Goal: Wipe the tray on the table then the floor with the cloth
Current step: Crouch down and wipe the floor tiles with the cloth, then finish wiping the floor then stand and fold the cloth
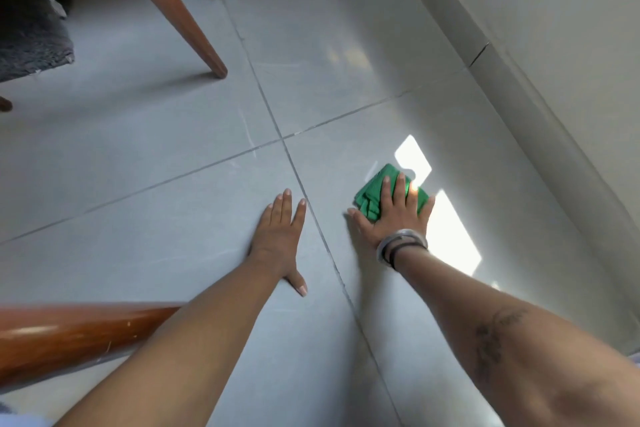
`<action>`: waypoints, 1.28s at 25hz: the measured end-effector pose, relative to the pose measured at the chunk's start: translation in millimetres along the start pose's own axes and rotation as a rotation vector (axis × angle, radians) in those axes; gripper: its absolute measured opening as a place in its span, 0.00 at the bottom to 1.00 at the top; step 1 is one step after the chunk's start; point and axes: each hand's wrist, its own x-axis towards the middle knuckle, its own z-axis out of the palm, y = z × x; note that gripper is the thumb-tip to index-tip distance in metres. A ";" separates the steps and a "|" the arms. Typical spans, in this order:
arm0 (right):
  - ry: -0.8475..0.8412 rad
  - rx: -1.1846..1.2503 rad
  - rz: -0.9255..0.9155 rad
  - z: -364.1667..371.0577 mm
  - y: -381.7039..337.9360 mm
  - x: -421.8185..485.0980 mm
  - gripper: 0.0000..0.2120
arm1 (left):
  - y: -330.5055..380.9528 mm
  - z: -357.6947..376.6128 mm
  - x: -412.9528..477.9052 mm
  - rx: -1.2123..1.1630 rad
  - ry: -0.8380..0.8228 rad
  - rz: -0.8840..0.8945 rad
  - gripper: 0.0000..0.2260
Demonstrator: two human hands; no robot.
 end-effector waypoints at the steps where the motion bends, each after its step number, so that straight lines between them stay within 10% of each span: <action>1: -0.014 -0.012 -0.021 -3.7 -2.3 2.7 0.49 | 1.0 -0.9 0.6 0.010 -0.005 0.001 0.77; 7: -0.035 -0.159 -0.560 30.3 4.5 -89.1 0.48 | 7.8 -10.9 -1.6 0.094 -0.044 -0.041 0.76; 13: -0.043 -0.368 -0.530 33.2 -0.4 -89.4 0.32 | 9.2 -18.4 -6.4 0.173 -0.092 -0.056 0.73; 17: -0.082 -0.466 -0.609 -3.6 -22.4 -74.1 0.14 | 26.6 -40.0 -31.9 0.242 -0.091 0.026 0.36; 20: -0.347 0.072 -0.333 -75.4 -20.6 -61.5 0.11 | 38.8 -77.4 -89.8 -0.162 -0.035 -0.033 0.17; 25: -0.676 1.310 0.366 -237.0 -2.1 -126.2 0.11 | 45.2 -188.0 -185.4 -1.585 -0.084 -0.507 0.10; 28: -0.818 1.723 0.380 -342.5 -11.7 -177.1 0.18 | 57.3 -263.8 -261.5 -1.920 -0.211 -0.473 0.17; 32: -0.931 1.616 0.156 -463.8 -51.4 -223.7 0.19 | 44.3 -347.3 -352.2 -1.948 0.122 -0.415 0.23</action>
